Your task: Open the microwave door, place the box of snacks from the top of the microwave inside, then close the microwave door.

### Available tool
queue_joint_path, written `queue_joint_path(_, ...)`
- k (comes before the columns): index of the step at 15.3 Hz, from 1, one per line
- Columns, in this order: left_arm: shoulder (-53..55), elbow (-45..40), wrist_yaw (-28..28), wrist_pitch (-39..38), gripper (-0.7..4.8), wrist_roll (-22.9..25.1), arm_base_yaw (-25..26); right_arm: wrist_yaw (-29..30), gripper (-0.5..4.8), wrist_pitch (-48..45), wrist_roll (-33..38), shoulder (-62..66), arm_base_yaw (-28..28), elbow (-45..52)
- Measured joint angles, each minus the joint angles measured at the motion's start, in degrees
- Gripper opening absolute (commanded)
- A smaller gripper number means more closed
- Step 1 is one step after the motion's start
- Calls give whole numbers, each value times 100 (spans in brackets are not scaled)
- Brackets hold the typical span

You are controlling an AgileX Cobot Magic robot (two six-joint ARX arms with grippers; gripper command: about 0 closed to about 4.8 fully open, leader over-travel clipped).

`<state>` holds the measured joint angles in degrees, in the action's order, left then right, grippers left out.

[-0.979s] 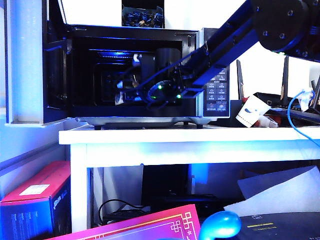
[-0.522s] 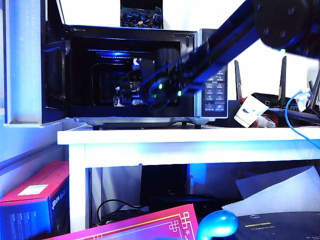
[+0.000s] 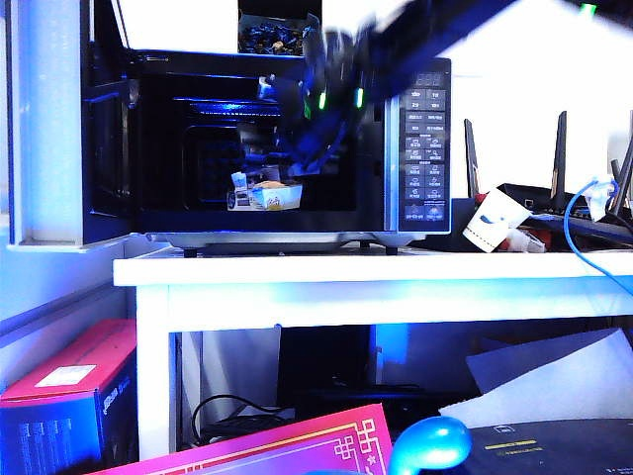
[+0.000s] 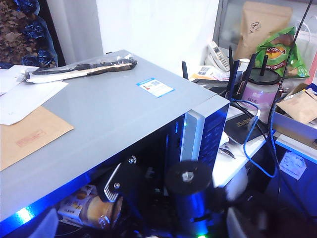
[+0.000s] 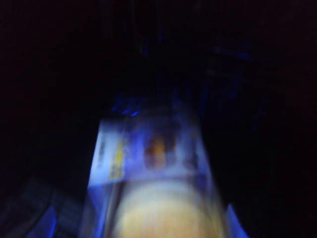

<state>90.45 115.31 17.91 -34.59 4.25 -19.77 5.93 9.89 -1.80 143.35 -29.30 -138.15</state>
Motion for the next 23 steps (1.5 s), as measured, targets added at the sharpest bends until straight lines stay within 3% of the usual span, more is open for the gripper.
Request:
queue_joint_path(4, 0, 0, 0, 2, 479, 0, 0, -22, 479, 1504, -120, -590, -81, 15)
queue_joint_path(8, 0, 0, 0, 4, 479, 0, -2, -15, 479, 1290, -306, -804, -122, -35)
queue_joint_path(12, -2, 0, 0, 4, 479, 0, -2, 76, 479, 2277, -249, -990, -184, -28)
queue_joint_path(15, -2, 0, 0, 35, 479, 0, -2, 614, 347, 2933, -234, -1008, -315, -26)
queue_joint_path(17, -2, 0, 0, 50, 479, 0, -2, 680, 344, 2986, -258, -929, -387, -24)
queue_joint_path(19, -2, 0, 0, 52, 479, 0, -2, 704, 282, 2824, -256, -837, -385, -26)
queue_joint_path(23, 0, 0, 0, 94, 479, 0, -2, 715, 283, 2286, -275, -442, -352, -13)
